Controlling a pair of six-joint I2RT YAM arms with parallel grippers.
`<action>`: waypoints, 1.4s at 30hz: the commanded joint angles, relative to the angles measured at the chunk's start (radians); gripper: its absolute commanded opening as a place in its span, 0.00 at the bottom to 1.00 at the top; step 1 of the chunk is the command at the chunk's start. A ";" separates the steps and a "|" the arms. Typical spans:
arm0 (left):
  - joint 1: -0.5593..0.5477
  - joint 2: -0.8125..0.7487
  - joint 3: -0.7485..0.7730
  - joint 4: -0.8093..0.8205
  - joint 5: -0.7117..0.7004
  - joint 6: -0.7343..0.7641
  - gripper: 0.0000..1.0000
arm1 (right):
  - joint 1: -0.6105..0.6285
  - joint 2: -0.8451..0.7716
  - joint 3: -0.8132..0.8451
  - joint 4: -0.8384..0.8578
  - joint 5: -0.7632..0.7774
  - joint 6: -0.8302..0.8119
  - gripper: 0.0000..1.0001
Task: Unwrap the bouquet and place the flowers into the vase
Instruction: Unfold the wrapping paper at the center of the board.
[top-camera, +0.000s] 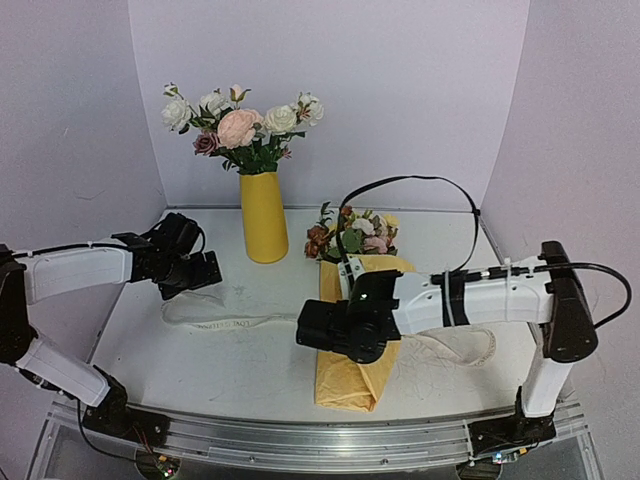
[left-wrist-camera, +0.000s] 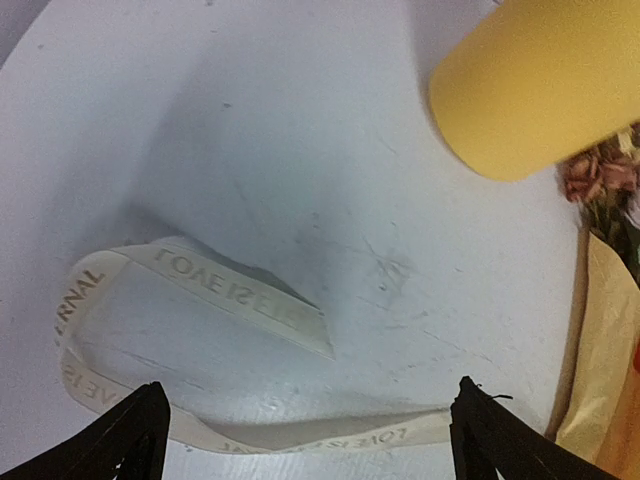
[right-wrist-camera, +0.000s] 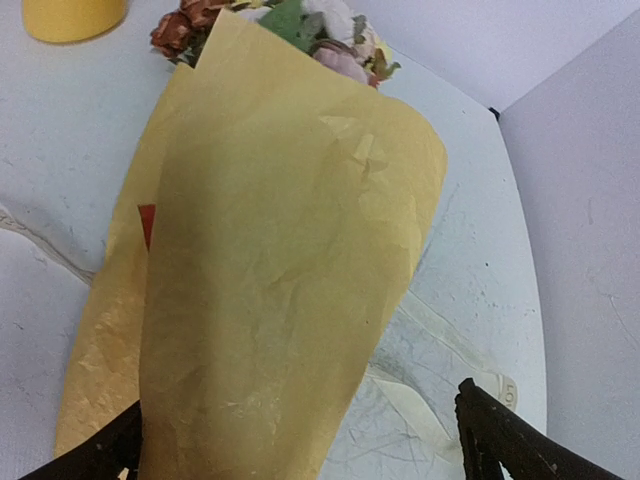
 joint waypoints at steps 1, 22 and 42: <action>-0.076 0.036 0.068 0.086 0.053 0.043 1.00 | 0.003 -0.113 -0.125 -0.083 -0.012 0.156 0.98; -0.446 0.316 0.326 0.293 0.257 0.218 0.95 | 0.003 -0.815 -0.450 -0.081 -0.129 0.417 0.98; -0.678 0.743 0.805 0.262 0.181 0.225 0.95 | -0.149 -0.821 -0.524 0.362 -0.236 -0.025 0.52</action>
